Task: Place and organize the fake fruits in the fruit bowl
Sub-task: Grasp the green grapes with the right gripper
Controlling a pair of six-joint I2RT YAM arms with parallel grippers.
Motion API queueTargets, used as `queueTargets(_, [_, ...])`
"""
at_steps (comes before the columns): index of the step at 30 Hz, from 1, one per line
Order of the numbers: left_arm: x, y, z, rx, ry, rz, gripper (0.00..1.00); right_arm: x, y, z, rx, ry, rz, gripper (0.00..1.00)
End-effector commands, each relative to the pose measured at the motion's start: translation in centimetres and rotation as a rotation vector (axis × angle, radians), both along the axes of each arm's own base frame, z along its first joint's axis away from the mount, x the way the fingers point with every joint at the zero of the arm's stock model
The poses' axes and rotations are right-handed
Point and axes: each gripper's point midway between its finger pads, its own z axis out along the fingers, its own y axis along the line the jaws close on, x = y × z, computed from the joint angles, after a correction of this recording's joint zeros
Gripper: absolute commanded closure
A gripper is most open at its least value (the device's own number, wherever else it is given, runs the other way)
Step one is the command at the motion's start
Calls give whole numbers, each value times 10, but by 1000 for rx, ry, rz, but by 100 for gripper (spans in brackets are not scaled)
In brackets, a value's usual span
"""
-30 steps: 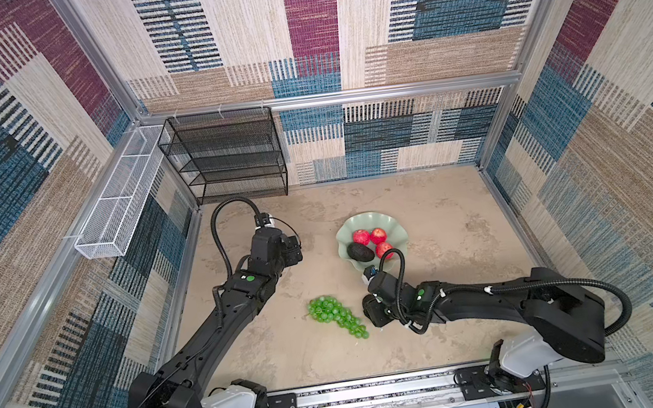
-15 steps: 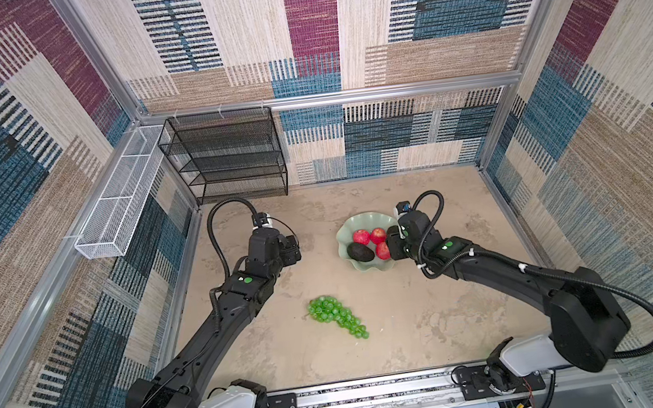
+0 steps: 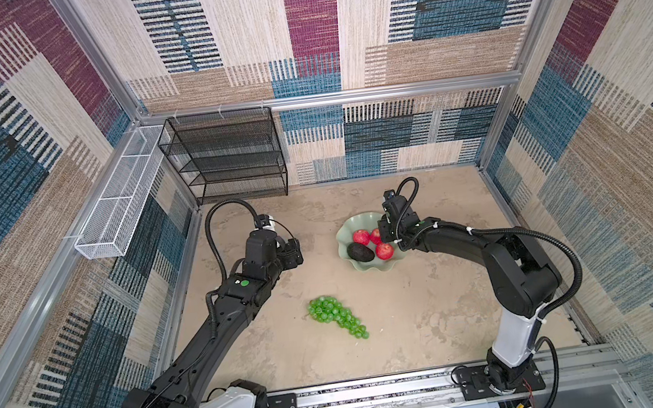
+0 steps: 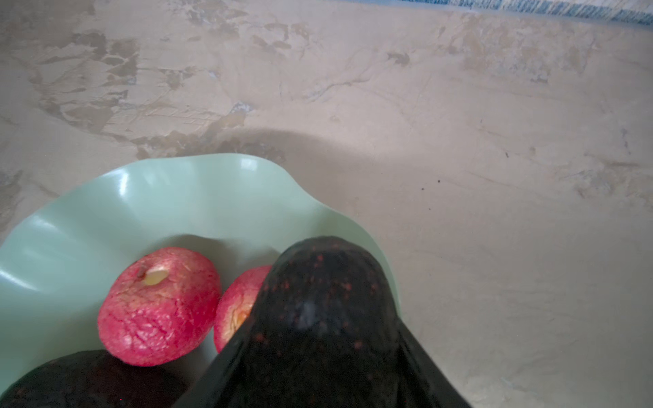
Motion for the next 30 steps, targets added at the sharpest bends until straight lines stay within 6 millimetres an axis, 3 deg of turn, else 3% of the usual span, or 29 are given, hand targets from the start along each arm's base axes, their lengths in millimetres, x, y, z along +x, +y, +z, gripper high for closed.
queueTargets(1, [-7, -25, 14, -49, -18, -152, 21, 4, 0, 10, 29, -36, -14, 28])
queueTargets(4, [-15, -44, 27, -86, -30, -273, 21, 2, 2, 29, 56, -69, -1, 19])
queueTargets(7, [-24, -55, 44, -93, -51, -370, 21, -11, 16, 55, 140, -105, 89, 14])
queueTargets(10, [-36, -65, 61, -104, -90, -472, 21, -47, 50, 74, 231, -129, 303, 11])
queueTargets(13, [-49, -74, 75, -120, -136, -557, 21, -106, 99, 81, 254, -159, 575, 8])
queueTargets(17, [-57, -77, 82, -150, -182, -596, 21, -183, 152, 57, 289, -117, 834, 6])
queueTargets(20, [-63, -80, 89, -174, -210, -623, 21, -216, 177, 31, 296, -49, 909, 5])
queueTargets(25, [-77, -81, 95, -193, -244, -660, 21, -240, 204, 1, 288, 3, 954, 4])
queueTargets(30, [-86, -78, 94, -201, -251, -663, 21, -235, 217, -28, 242, 41, 902, 4])
